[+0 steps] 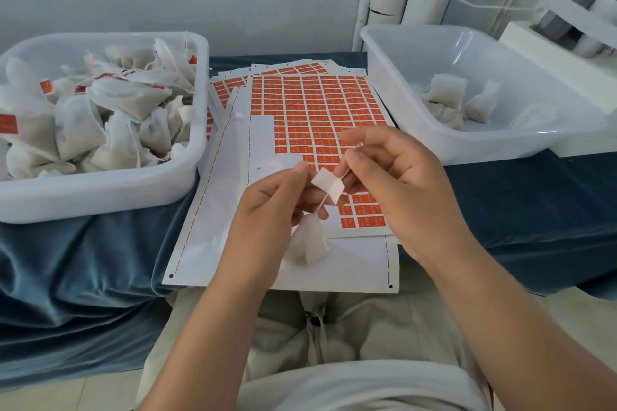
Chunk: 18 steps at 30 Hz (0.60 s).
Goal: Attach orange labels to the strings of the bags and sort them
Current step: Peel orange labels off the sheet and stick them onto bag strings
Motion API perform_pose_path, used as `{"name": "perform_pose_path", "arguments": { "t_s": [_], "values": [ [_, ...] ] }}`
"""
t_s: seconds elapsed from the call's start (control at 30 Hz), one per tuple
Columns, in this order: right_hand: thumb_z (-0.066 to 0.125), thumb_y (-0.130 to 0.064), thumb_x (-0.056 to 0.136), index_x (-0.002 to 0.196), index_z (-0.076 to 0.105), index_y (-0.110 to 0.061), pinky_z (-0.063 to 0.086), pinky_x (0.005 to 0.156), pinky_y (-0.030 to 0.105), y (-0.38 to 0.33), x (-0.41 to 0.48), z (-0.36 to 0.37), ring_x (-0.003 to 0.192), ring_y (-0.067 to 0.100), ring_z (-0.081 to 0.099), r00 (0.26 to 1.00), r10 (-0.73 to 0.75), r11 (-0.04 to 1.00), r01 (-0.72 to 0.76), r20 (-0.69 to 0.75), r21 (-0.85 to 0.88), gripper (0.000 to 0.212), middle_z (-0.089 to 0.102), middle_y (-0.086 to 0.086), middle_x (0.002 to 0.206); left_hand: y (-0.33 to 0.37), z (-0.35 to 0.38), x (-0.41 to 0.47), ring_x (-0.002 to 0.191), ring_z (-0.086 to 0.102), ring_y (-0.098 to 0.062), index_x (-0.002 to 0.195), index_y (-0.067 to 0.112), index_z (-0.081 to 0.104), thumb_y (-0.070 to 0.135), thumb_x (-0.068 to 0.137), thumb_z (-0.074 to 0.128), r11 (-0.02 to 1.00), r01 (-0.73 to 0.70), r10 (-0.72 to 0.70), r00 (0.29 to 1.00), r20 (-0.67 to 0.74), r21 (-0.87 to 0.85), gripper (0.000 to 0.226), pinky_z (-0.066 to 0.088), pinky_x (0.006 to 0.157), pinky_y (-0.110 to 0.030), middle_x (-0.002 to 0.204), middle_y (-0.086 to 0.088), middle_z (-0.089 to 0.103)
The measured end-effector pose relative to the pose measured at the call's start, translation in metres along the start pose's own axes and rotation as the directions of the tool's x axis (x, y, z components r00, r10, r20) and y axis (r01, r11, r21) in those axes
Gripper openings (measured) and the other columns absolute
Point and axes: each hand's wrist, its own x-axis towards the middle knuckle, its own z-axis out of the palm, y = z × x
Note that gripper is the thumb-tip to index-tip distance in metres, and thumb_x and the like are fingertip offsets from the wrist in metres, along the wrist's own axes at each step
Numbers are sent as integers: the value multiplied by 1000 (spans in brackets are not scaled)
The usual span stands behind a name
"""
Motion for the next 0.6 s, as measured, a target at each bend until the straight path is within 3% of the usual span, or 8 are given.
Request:
{"name": "perform_pose_path", "arguments": {
  "t_s": [0.1,0.2,0.3,0.4,0.6],
  "values": [
    [58,-12,106,119,70,-29,62,80,27,2,-1,1,88,20,76,999,-25,1000,25,43,-10,24,77,-3,93,-1,-5,3,76,69,-13,96,22,83,59,92,62,997,68,-65,994,86,-40,43,52,80,-33,94,-8,80],
    [56,-11,107,120,69,-28,62,81,28,5,-1,2,88,20,75,995,-45,999,46,86,-13,25,77,-4,93,0,-9,6,71,64,-8,96,20,85,50,85,73,977,169,-141,970,199,-132,34,54,71,-23,91,-5,79],
    [56,-13,107,119,70,-31,59,82,24,7,0,1,90,19,74,993,-55,998,56,106,-3,26,76,-4,94,-1,-11,8,69,63,-8,91,17,85,36,89,70,945,257,-192,937,291,-204,24,54,69,-18,87,-5,77],
    [56,-15,106,117,70,-36,59,83,25,10,0,2,91,19,74,991,-59,998,58,117,10,28,76,-4,94,0,-10,7,68,63,-8,85,16,84,42,88,71,932,285,-185,906,380,-224,29,54,72,-18,85,-5,77],
    [58,-27,102,117,72,-38,60,84,29,10,1,3,92,20,74,991,-27,996,16,128,89,23,76,-3,94,-1,-12,7,64,61,-7,79,16,84,48,81,76,912,328,-207,887,413,-248,33,54,71,-18,79,-1,75]
  ]
}}
